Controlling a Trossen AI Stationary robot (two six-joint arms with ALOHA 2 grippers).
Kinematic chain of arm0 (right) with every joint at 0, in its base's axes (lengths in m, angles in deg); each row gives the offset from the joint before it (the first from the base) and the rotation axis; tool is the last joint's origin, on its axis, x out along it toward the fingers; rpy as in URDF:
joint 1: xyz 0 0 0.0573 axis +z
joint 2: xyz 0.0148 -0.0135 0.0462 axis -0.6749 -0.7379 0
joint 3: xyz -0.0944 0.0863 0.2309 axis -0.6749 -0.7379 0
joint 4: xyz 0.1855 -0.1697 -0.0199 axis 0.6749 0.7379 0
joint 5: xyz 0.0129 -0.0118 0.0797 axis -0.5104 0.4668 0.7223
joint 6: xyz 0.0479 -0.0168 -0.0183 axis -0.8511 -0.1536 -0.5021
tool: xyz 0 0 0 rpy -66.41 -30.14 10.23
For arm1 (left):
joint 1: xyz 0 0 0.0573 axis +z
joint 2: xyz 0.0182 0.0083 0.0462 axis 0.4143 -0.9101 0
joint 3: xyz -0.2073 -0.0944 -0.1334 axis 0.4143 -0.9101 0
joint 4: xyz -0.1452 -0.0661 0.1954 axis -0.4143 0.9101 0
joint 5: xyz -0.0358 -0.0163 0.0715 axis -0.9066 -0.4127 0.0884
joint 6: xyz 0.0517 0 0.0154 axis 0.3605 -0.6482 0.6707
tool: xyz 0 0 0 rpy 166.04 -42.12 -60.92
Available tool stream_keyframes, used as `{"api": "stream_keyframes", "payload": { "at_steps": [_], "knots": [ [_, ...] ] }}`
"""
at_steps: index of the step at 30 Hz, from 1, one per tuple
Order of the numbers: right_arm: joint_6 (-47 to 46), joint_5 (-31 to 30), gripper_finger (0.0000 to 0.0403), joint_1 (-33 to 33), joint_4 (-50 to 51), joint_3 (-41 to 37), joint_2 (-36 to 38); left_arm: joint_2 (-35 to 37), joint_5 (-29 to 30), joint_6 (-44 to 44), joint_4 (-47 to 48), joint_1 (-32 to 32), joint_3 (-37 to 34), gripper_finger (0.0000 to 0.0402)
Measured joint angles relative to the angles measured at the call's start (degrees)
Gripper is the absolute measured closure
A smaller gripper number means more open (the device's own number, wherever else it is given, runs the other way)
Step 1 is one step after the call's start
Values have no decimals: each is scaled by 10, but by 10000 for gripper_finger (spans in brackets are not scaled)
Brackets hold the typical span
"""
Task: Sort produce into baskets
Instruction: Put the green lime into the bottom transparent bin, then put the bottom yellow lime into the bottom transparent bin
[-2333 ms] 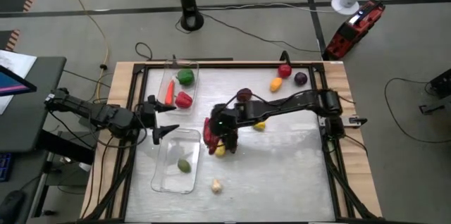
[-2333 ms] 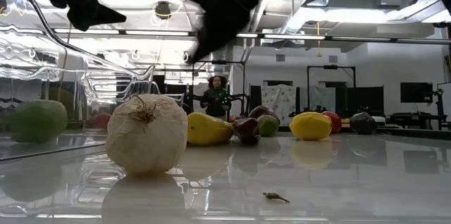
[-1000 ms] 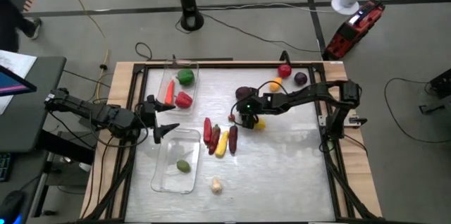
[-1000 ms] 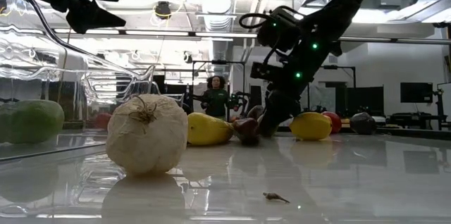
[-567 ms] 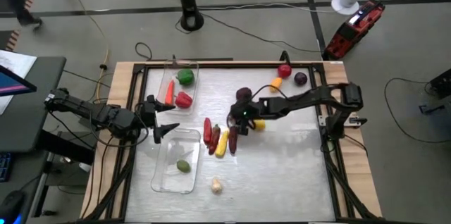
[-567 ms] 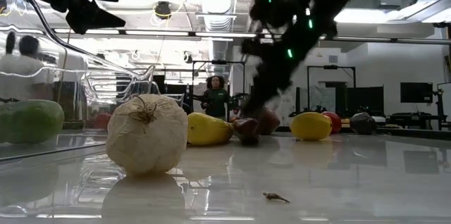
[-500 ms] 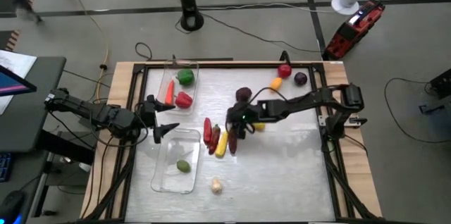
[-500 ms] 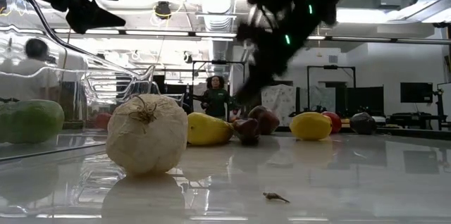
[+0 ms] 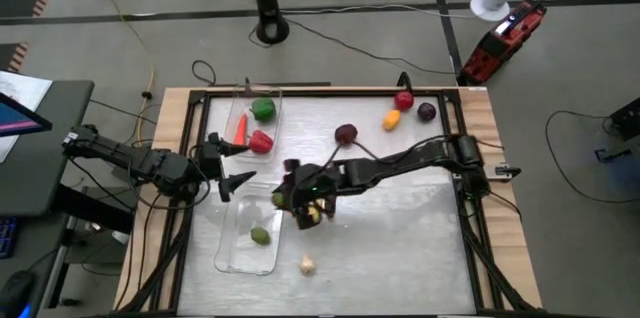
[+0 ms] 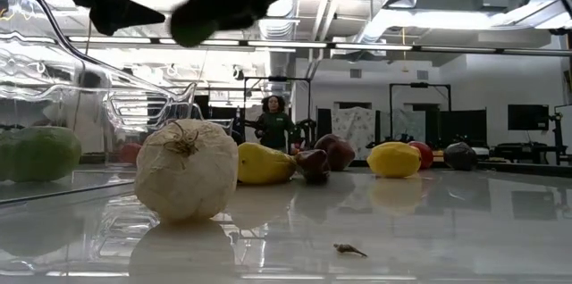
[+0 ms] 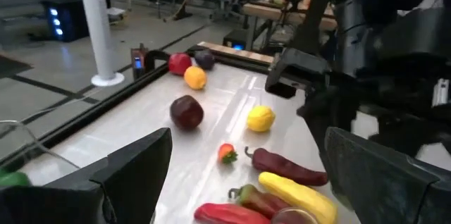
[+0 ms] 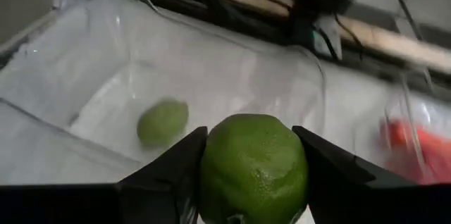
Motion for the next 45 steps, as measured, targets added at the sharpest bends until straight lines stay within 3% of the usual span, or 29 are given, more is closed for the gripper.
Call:
{"api": "stream_keyframes", "payload": {
  "at_steps": [7, 16, 18, 28, 38, 45],
  "knots": [
    [20, 20, 125, -2, 43, 91, -66, 0, -22, -6, 12, 0, 0, 41],
    [28, 35, 80, -15, 168, 90, -24, 0, -30, -22, 31, 0, 0, 41],
    [25, 17, 85, -13, 199, 59, -3, 0, -36, -27, 38, 0, 0, 41],
    [-31, -52, 107, -14, 140, -159, 106, -4, -37, -31, 44, 0, 0, 41],
    [-163, -175, 107, -16, 239, -291, 221, -4, -37, -37, 45, 0, 0, 41],
    [-227, -191, 97, -45, 155, -436, 315, -4, -36, -33, 43, 0, 0, 41]
  ]
}}
